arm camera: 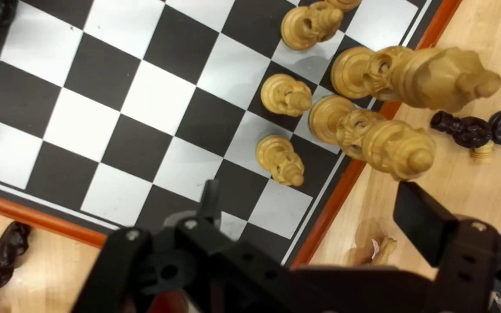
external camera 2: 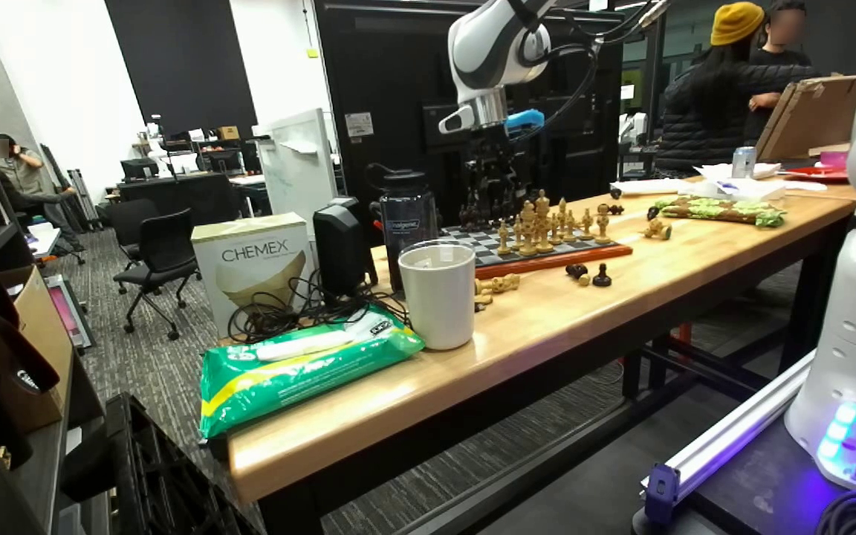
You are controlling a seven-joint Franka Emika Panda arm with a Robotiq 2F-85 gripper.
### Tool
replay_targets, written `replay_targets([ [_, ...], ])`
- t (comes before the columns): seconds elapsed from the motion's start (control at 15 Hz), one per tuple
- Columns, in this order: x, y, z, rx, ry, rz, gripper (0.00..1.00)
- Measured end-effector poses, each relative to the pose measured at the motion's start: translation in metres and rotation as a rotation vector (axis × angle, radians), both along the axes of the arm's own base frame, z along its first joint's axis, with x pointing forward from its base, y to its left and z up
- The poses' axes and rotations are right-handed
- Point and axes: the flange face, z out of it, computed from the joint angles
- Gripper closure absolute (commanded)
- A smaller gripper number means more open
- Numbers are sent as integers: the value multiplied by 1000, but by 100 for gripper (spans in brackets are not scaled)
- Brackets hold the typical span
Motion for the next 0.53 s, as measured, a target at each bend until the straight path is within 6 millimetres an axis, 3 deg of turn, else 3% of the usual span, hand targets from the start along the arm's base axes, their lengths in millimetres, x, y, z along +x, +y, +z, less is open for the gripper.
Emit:
replay_targets([
  [0.53, -6, -2, 30, 40, 32, 182, 0],
])
